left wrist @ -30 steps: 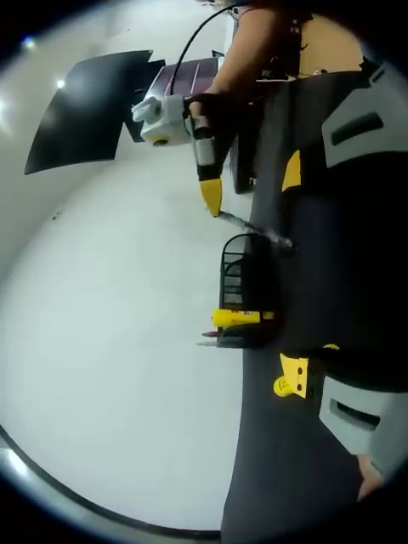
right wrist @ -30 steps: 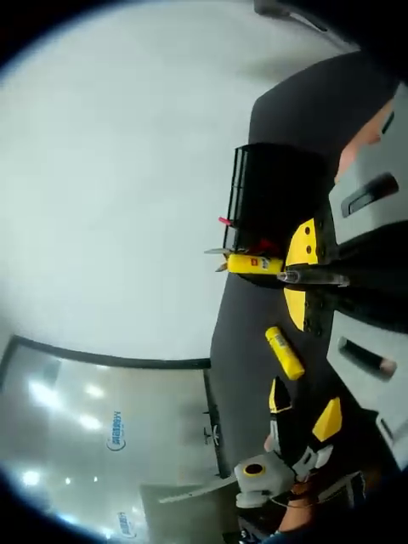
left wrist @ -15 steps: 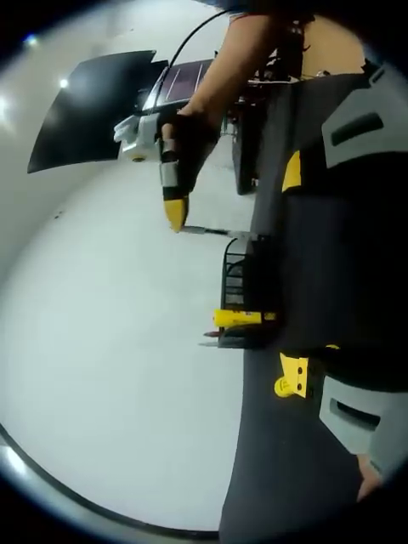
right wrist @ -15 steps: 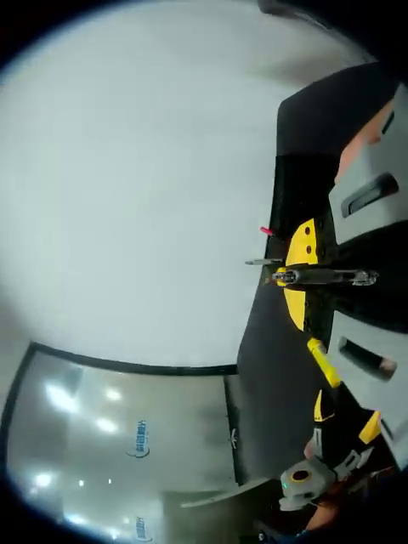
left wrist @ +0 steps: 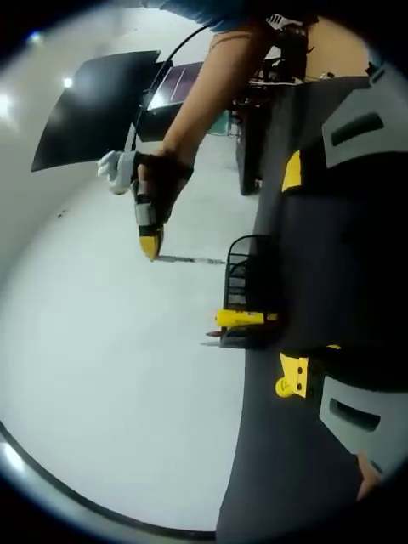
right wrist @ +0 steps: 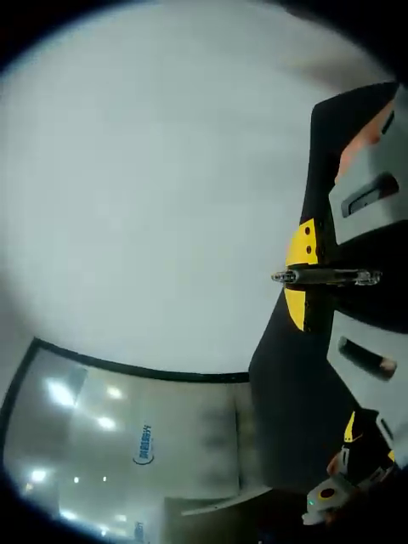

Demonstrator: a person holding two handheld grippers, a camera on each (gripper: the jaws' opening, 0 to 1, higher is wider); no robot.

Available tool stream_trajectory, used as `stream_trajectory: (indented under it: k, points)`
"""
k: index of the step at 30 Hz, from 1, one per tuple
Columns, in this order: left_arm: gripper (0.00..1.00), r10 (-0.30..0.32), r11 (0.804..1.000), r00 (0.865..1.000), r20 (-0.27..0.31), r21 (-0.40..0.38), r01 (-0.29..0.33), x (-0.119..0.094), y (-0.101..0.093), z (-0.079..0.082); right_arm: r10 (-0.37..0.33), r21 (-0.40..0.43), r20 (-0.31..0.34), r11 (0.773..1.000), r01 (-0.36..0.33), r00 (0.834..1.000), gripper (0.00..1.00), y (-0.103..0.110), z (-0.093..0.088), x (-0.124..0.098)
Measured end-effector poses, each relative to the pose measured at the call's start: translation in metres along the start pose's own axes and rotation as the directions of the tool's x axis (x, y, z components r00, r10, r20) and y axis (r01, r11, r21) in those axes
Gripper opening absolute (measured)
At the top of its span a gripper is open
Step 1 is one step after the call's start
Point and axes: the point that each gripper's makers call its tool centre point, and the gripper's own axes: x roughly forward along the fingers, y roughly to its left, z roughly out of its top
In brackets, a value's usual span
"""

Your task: Pick up pens and glue sticks and place them into the holder.

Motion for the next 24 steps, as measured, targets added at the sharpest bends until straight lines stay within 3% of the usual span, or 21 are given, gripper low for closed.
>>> stream_trajectory:
  k: [12,24]
  points:
    - [0.72,-0.002,1.0,1.0,0.003,-0.003,0.002,0.0,0.0,0.001,-0.012,0.011,0.03,1.0,0.012,0.999,0.04,-0.011,0.009,0.05]
    - [0.72,-0.001,1.0,1.0,0.012,-0.026,0.001,-0.001,0.002,0.004,-0.032,0.003,0.017,0.999,0.032,0.999,0.05,-0.016,-0.004,0.084]
